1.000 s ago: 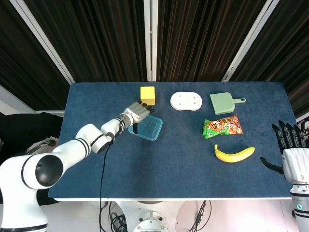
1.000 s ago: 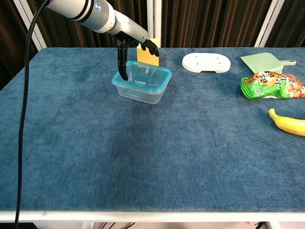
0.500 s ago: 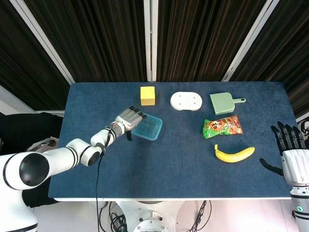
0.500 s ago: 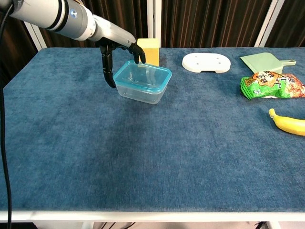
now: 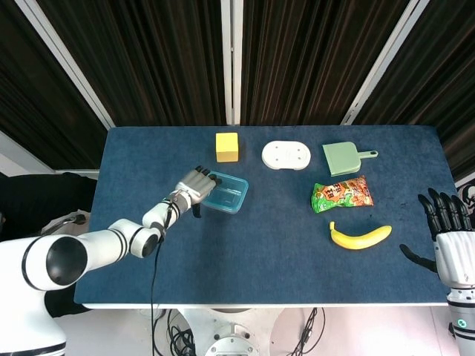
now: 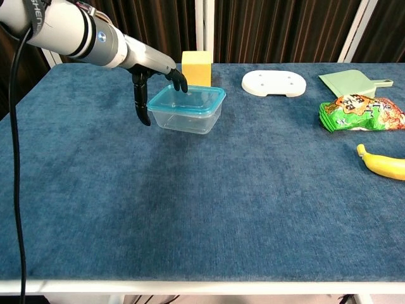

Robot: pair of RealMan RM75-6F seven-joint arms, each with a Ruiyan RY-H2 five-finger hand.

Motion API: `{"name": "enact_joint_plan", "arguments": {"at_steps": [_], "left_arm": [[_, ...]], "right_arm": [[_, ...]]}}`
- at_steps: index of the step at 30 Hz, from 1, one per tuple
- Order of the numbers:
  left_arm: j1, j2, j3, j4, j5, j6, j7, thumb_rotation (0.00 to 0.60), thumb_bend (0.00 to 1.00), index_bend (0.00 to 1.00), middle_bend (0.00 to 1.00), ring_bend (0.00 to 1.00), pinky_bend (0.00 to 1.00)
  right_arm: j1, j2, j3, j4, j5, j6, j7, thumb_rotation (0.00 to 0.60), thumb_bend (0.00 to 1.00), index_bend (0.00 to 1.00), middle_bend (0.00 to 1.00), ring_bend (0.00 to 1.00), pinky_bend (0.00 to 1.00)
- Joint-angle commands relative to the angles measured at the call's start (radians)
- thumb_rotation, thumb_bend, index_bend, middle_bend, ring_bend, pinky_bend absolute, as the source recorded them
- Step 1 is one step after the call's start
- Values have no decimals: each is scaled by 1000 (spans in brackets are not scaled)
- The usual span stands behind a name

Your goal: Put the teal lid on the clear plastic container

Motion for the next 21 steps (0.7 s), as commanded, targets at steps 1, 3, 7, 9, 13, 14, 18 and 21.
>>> {"name": "enact_joint_plan", "arguments": {"at_steps": [1,3,7,9,13,14,18,21], "left_arm": [[24,43,-30,-71,36,73,3,580,19,108,84,0,49],[40,74,-45,-123,63,109,3,584,19,108,84,0,49],[81,127,-60,-226,125,181,20,596,18,108,84,0,49],[97,143,-56,-270,138,203,41,598,17,108,84,0,49],[120,153,-48,-324,133,227,82,600,11,108,84,0,51],[124,153,-47,-330,129,232,92,600,10,108,84,0,51],[138,139,-50,-336,98,243,130,600,7,108,84,0,52],[139,123,-49,-323,67,232,161,600,7,108,84,0,56]], "right_arm": [[-1,1,0,-1,-2,2,-2,600,40,0,0,0,0],[0,1,0,-2,-5,3,-2,600,40,0,0,0,0],[1,-1,-1,-2,-11,2,-2,600,40,0,0,0,0],[2,-2,-2,0,-13,0,1,600,41,0,0,0,0],[3,-3,-3,5,-18,0,5,600,40,0,0,0,0],[3,-3,-3,5,-18,1,6,600,40,0,0,0,0],[4,-4,-4,8,-20,0,9,600,40,0,0,0,0],[4,-4,-4,9,-22,2,11,600,41,0,0,0,0]]}}
